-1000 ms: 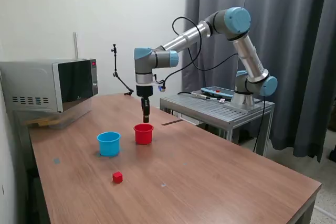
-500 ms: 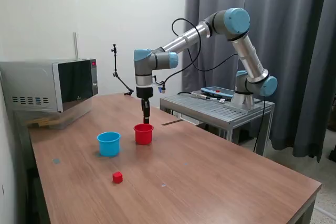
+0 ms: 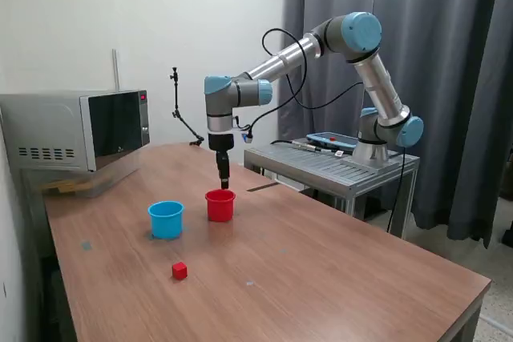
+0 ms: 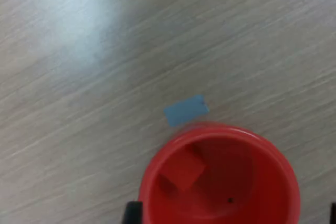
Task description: Place red objects in the red bin, and blue objects in the blue bin.
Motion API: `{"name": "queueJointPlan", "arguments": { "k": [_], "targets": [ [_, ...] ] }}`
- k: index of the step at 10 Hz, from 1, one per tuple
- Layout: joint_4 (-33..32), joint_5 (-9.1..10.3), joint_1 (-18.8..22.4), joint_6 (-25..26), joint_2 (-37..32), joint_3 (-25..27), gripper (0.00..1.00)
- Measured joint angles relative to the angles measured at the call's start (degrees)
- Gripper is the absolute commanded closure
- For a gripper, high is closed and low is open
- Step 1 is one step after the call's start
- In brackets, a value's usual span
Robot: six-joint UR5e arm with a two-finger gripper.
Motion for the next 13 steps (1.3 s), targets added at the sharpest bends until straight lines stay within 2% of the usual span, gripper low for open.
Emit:
{"name": "queueJointPlan", "arguments": {
  "k": [6, 8, 11, 13],
  "targets": [
    [-1.65, -0.04, 1.61, -0.44, -0.26, -3.33, 0.0],
    [-1.1, -0.18, 2.62, -1.7, 0.16, -7.22, 0.0],
    [2.02, -0.07, 6.48, -5.48, 2.52, -14.86, 0.0],
    [4.05, 0.01, 9.35, -7.88, 3.59, -18.17, 0.0]
  ]
}}
